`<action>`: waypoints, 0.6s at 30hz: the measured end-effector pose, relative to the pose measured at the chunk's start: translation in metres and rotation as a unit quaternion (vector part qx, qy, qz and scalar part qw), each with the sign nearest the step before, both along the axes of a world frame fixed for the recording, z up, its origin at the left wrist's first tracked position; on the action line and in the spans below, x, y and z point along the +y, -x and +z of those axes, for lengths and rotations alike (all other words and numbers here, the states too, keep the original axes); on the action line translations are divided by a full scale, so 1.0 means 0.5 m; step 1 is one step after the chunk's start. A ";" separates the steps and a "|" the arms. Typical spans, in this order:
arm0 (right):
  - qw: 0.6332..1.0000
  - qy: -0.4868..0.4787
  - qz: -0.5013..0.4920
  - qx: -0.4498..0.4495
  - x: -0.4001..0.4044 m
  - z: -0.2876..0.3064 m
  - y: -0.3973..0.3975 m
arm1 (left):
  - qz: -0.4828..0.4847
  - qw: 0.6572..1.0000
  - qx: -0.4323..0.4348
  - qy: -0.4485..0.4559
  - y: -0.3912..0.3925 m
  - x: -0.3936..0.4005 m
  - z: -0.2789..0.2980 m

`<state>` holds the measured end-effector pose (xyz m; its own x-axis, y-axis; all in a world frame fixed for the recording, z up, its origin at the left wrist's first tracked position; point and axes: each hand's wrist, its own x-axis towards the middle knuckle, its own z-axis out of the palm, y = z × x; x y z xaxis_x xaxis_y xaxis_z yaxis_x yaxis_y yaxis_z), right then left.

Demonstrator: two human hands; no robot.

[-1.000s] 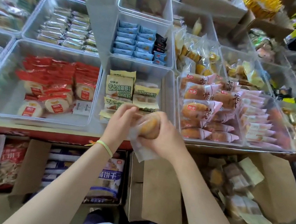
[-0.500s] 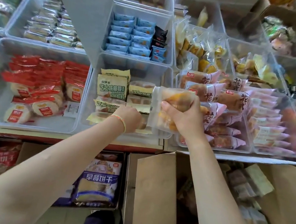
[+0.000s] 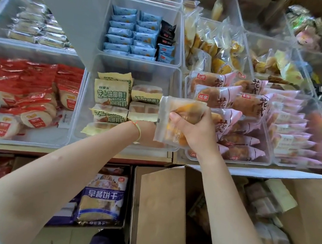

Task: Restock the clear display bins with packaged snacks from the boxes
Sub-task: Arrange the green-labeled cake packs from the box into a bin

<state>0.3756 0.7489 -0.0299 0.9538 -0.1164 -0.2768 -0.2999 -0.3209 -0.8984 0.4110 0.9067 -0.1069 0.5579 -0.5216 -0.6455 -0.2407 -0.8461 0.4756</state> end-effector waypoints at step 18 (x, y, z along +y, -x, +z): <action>0.842 0.448 0.229 -0.197 0.041 -0.028 -0.036 | 0.084 0.940 -0.289 -0.160 -0.086 0.074 -0.014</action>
<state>0.3936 0.7692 -0.0442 0.9527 0.2950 0.0738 0.3040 -0.9230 -0.2357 0.4539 0.9439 -0.1140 0.9208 -0.2259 -0.3180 -0.2315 -0.9726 0.0209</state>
